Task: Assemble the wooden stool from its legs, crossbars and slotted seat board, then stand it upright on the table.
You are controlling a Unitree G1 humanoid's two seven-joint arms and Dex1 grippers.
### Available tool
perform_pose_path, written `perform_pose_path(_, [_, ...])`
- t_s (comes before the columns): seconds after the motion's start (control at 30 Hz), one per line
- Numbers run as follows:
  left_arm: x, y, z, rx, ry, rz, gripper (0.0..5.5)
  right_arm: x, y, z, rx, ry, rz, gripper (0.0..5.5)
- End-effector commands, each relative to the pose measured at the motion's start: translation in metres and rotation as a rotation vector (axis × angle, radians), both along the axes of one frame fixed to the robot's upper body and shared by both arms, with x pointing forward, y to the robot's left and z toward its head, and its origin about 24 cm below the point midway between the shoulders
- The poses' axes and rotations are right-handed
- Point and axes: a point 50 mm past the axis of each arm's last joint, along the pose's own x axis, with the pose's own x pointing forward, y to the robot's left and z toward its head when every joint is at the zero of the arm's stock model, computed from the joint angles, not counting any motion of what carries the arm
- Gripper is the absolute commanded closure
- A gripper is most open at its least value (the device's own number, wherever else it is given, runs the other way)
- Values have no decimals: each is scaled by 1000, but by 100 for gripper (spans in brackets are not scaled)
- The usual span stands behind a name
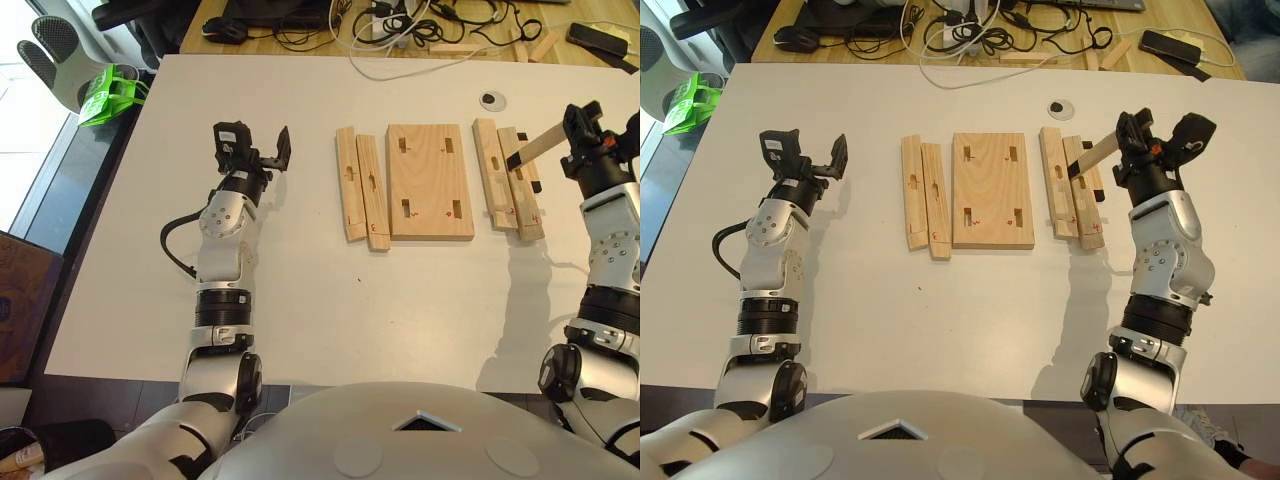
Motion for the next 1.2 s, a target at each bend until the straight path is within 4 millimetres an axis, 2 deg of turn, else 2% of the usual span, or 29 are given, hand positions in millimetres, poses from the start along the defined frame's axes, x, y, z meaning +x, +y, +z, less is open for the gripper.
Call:
perform_pose_path(0.03, [-1,3,-8,-25,40,50,122,6,1,-4,-56,1,17,511])
perform_pose_path(0.23, [1,5,-8,-16,50,55,122,11,5,-14,-118,46,30,511])
perform_pose_path(0.5, [1,7,-9,2,58,60,122,14,13,-20,-399,115,47,511])
perform_pose_path(0.7, [1,6,-10,12,62,60,122,19,23,-19,-398,85,106,511])
perform_pose_path(0.9, [1,6,-11,17,66,60,122,32,35,3,-418,-20,109,511])
perform_pose_path(0.97, [2,5,-11,18,69,54,122,34,39,5,-414,-29,115,511])
perform_pose_path(1.2, [3,2,-11,17,72,44,122,42,47,-16,-328,27,77,511])
